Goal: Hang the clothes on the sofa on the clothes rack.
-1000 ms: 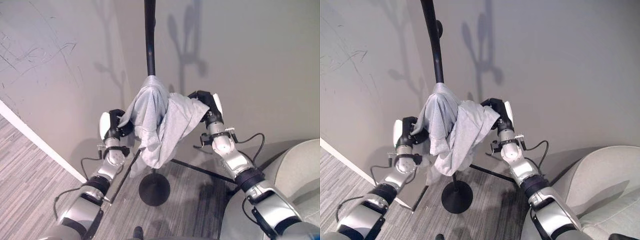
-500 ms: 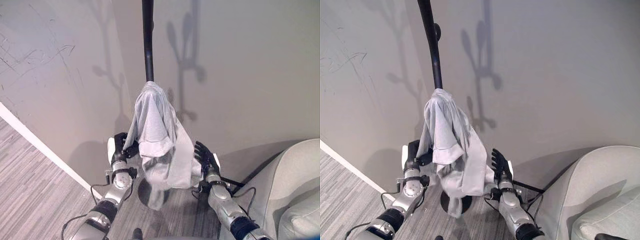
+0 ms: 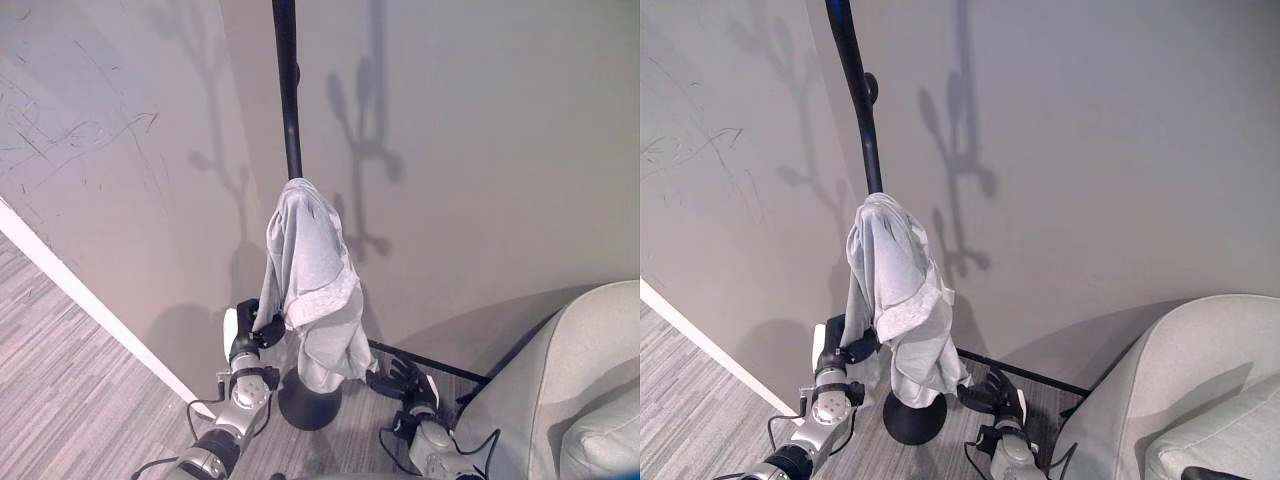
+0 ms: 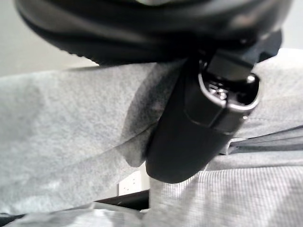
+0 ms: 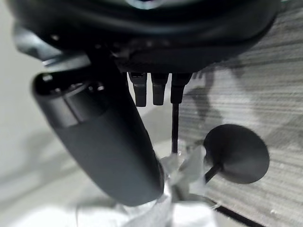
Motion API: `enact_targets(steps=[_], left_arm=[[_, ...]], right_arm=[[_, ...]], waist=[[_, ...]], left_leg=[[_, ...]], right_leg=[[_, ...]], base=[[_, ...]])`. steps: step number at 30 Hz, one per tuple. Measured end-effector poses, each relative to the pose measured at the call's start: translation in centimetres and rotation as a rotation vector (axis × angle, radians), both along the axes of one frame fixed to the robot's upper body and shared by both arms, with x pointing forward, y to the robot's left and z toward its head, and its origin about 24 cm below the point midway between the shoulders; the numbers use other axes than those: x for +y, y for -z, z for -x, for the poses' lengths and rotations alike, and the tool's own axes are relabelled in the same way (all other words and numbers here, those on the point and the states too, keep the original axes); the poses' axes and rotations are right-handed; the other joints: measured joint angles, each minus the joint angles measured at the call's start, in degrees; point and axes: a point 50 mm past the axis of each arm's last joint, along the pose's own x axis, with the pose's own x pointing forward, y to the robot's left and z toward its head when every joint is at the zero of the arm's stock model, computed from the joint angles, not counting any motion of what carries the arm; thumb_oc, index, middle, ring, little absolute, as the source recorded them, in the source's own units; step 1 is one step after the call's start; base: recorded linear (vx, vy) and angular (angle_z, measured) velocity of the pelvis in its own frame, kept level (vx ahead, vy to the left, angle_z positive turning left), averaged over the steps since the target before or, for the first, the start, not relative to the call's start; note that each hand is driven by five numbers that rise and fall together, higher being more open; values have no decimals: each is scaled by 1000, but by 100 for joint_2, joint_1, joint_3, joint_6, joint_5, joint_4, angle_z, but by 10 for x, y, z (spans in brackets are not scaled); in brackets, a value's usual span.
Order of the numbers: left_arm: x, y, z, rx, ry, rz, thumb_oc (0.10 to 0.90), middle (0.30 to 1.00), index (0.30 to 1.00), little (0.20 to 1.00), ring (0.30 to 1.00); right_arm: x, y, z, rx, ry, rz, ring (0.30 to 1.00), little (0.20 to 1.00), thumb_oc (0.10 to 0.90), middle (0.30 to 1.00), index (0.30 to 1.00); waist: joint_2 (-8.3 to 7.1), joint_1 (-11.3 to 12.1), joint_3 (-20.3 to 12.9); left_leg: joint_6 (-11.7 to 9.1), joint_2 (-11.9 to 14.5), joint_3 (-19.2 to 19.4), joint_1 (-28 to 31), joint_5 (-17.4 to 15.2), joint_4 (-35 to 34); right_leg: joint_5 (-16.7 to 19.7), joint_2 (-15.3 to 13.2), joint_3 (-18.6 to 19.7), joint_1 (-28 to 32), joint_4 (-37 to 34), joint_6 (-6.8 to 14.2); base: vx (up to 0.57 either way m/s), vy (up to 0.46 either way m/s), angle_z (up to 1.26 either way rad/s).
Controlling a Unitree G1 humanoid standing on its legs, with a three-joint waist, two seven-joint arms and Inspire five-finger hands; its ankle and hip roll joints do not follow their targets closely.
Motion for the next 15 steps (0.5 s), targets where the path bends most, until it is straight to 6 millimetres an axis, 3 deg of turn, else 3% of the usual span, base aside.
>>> enact_targets(steps=[13, 15], left_arm=[[-3, 35, 39, 208, 52, 5, 400, 300, 300, 300, 300], [-3, 36, 41, 212, 51, 8, 800, 900, 900, 900, 900]], right_arm=[[-1, 6, 7, 35, -15, 1, 900, 900, 800, 900, 900], [-1, 6, 7, 34, -15, 1, 900, 900, 800, 900, 900]], waist=[[7, 38, -88], [6, 44, -89]], left_leg=[[-35, 45, -2, -6, -17, 0], [-44, 57, -2, -5, -18, 0]], right_leg=[[-12, 46, -2, -6, 0, -19], [-17, 57, -3, -4, 0, -28]], base=[[0, 0, 0], [0, 0, 0]])
